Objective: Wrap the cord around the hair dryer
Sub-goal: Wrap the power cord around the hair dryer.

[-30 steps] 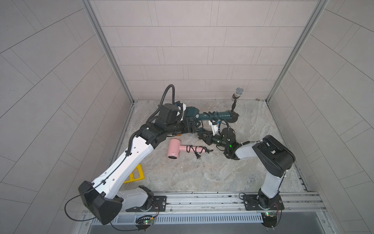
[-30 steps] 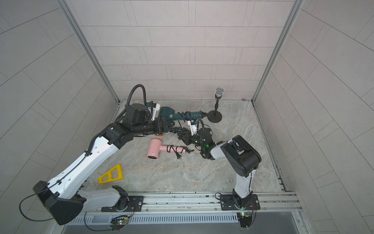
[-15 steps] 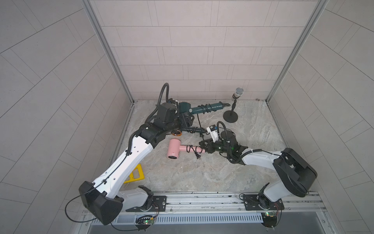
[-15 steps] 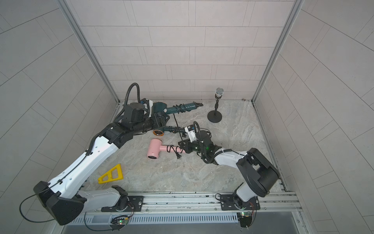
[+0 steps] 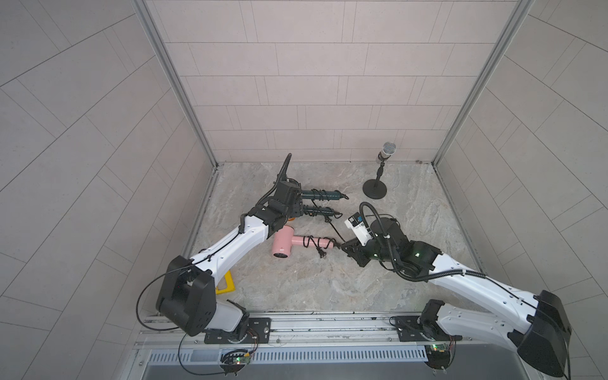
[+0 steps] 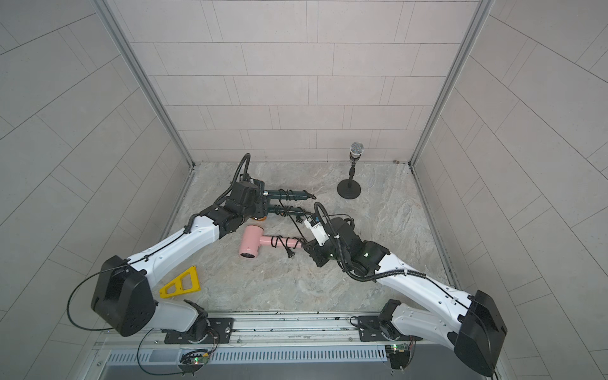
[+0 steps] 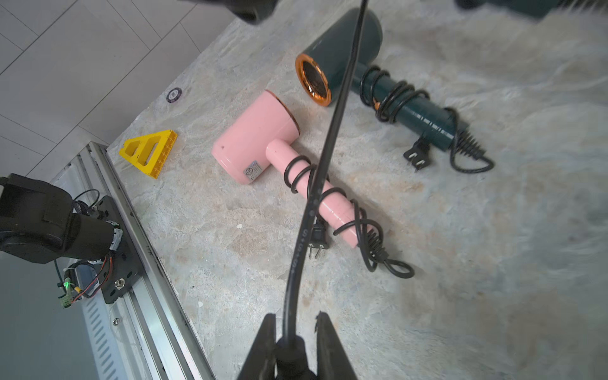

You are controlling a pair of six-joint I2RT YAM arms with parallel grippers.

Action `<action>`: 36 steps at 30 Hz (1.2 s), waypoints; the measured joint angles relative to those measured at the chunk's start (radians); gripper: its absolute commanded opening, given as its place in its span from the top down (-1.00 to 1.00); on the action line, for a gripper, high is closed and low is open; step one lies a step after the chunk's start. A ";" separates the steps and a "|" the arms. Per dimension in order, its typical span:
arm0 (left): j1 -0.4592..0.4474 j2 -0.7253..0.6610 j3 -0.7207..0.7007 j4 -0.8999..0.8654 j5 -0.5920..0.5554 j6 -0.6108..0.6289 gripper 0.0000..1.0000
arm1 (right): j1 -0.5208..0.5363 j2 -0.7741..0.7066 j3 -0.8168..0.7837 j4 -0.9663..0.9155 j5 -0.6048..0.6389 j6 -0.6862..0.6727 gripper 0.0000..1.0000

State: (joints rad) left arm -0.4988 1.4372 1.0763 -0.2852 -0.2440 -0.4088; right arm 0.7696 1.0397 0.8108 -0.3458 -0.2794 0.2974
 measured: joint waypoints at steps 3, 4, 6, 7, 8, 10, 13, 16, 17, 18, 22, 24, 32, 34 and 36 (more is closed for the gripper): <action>-0.011 0.008 -0.004 0.051 0.002 0.035 1.00 | 0.000 -0.002 0.094 -0.111 0.040 -0.052 1.00; -0.013 0.008 -0.006 0.068 0.004 0.045 1.00 | -0.001 0.000 0.124 -0.145 0.058 -0.074 1.00; -0.017 0.008 -0.012 0.094 0.008 0.063 1.00 | -0.013 0.010 0.179 -0.201 0.090 -0.116 1.00; -0.017 0.008 -0.016 0.104 0.007 0.072 1.00 | -0.029 0.019 0.209 -0.225 0.101 -0.139 1.00; -0.017 0.008 -0.019 0.109 0.006 0.081 1.00 | -0.045 0.031 0.235 -0.242 0.106 -0.157 1.00; -0.015 0.008 -0.026 0.108 0.006 0.106 1.00 | -0.093 0.065 0.299 -0.279 0.111 -0.200 1.00; -0.015 0.008 -0.028 0.082 0.004 0.157 1.00 | -0.159 0.123 0.389 -0.314 0.111 -0.259 1.00; -0.033 0.007 -0.026 0.038 -0.008 0.216 1.00 | -0.207 0.188 0.483 -0.333 0.102 -0.311 1.00; -0.042 0.007 -0.023 0.019 -0.012 0.233 1.00 | -0.216 0.209 0.511 -0.340 0.099 -0.323 1.00; -0.055 0.008 -0.017 -0.004 -0.019 0.252 1.00 | -0.222 0.232 0.542 -0.348 0.095 -0.336 1.00; -0.099 0.024 0.018 -0.072 -0.050 0.312 1.00 | -0.227 0.304 0.648 -0.362 0.076 -0.360 1.00; -0.112 0.042 0.029 -0.080 -0.053 0.329 1.00 | -0.227 0.329 0.688 -0.365 0.066 -0.361 1.00; -0.133 0.122 0.069 -0.121 0.095 0.367 1.00 | -0.295 0.459 0.764 -0.359 0.030 -0.337 1.00; -0.132 0.114 0.068 -0.132 0.183 0.375 1.00 | -0.344 0.491 0.765 -0.353 0.016 -0.329 1.00; -0.130 0.090 0.051 -0.116 0.286 0.368 1.00 | -0.403 0.518 0.756 -0.336 -0.003 -0.320 1.00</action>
State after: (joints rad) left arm -0.6292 1.5276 1.1275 -0.4007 0.0425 -0.0406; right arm 0.3668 1.5581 1.5669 -0.6815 -0.2821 -0.0227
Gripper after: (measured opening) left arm 0.745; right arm 0.198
